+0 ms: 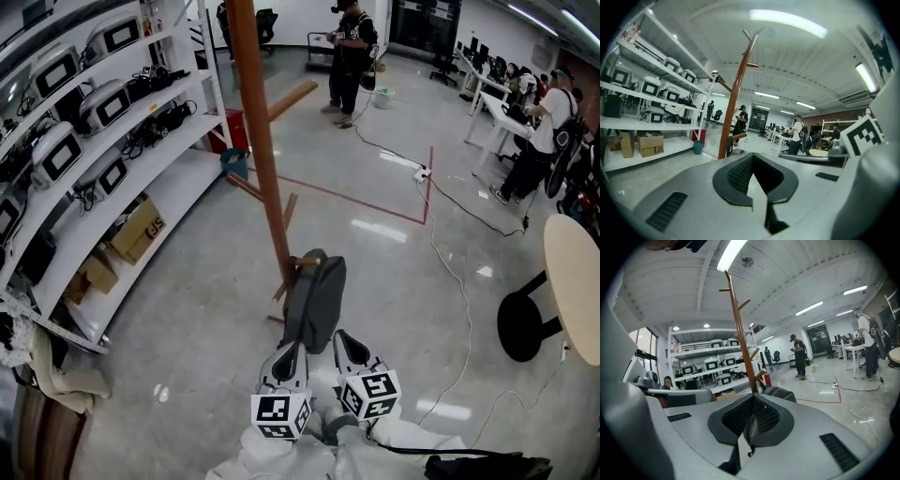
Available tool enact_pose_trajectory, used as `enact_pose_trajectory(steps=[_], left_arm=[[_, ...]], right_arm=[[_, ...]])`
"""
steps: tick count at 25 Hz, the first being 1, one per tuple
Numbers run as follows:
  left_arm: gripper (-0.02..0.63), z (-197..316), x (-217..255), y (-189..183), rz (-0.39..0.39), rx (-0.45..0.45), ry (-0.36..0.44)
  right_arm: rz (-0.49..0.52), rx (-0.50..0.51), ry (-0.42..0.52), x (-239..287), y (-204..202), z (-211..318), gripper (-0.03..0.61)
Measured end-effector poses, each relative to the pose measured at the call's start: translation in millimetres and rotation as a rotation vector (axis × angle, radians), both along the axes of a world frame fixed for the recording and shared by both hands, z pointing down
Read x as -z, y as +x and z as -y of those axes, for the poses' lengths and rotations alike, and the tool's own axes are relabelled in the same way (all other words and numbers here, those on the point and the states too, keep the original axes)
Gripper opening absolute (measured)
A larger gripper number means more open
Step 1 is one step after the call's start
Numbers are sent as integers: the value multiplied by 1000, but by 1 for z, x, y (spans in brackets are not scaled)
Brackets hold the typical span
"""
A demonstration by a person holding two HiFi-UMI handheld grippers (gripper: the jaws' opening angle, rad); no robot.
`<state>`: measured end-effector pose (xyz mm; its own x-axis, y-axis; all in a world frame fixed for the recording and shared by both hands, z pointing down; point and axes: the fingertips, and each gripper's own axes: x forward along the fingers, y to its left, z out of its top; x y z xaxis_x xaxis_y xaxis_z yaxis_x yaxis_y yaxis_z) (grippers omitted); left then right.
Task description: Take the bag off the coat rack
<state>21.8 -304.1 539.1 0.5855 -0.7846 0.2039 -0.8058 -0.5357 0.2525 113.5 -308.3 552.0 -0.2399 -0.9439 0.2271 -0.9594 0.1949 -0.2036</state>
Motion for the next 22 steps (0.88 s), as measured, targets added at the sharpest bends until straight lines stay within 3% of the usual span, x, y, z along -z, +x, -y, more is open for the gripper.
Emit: enact_pose_trajectory(steps=[11,22], left_arm=[[2,-4,-1,-25,13,87,-3],[2,-14,-11,-59,28,201,-27]], right_arm=[[-2,181,-14,-8,-29,66,12],[13,209,-42,-28,-42,109,14]])
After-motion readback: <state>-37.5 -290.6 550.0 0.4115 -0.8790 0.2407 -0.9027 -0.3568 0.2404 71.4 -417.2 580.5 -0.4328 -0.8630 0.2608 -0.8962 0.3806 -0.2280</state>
